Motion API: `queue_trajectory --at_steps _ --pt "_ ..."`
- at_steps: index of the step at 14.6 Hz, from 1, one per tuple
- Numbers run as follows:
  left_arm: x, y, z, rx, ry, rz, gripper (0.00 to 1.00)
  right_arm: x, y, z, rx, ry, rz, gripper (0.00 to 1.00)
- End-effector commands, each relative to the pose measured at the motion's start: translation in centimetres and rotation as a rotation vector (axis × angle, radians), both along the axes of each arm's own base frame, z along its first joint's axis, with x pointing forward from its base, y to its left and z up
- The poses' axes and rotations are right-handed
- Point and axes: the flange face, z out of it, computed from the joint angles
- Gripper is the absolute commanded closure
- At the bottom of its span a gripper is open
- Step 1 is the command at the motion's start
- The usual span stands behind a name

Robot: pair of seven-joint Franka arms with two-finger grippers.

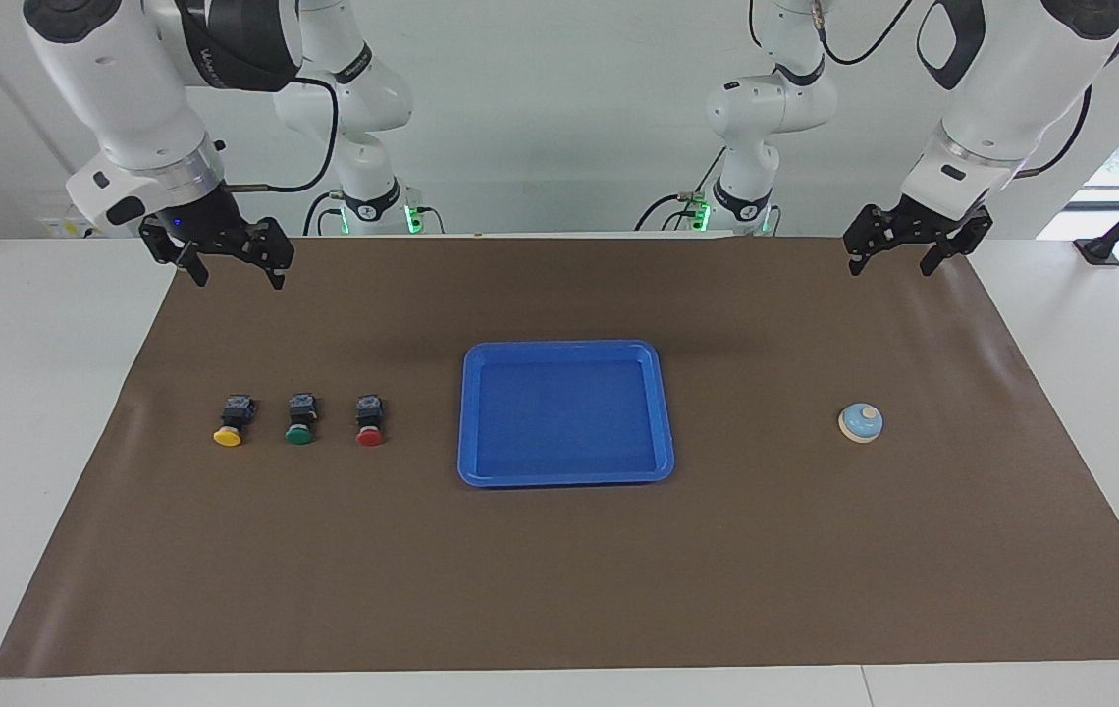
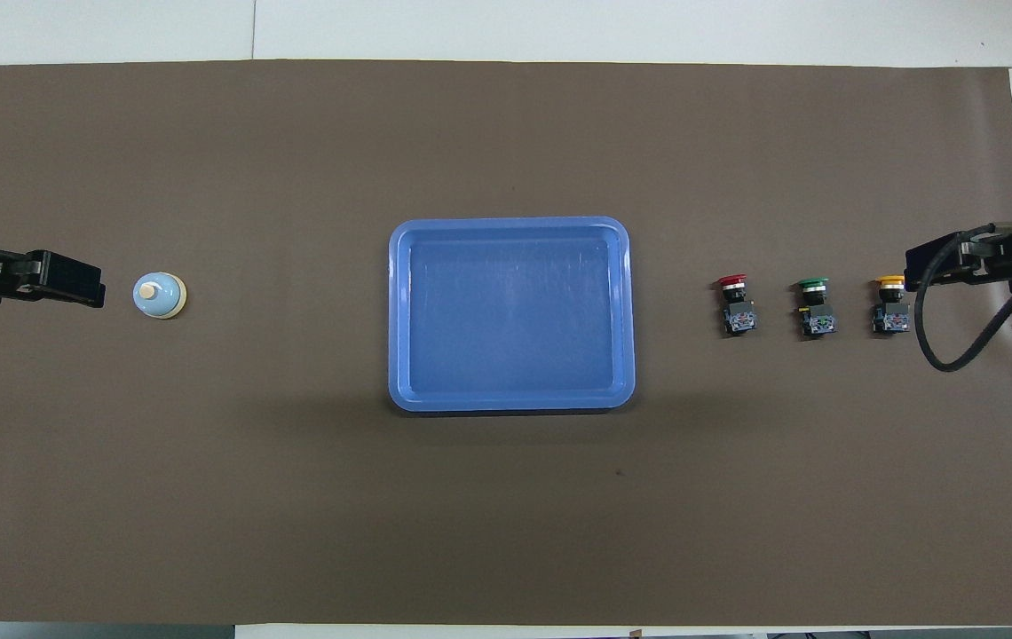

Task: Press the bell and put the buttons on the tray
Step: 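Move the left gripper toward the white call bell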

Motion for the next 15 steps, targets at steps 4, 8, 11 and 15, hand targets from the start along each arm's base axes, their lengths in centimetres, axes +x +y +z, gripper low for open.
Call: queue_trajectory --at_steps 4,8,11,15 --pt "-0.4 1.1 0.3 -0.007 -0.020 0.017 0.00 -0.6 0.0 0.3 0.000 0.006 -0.004 0.00" --pt "0.0 1.7 0.1 -0.007 -0.048 0.054 0.46 -0.6 0.0 0.3 0.000 0.006 -0.004 0.00" --pt "0.6 2.1 -1.6 -0.009 -0.079 0.085 1.00 -0.6 0.0 0.3 0.000 0.006 -0.004 0.00" --pt "1.8 3.1 -6.6 -0.014 -0.128 0.122 1.00 -0.6 0.0 0.3 0.000 0.006 -0.004 0.00"
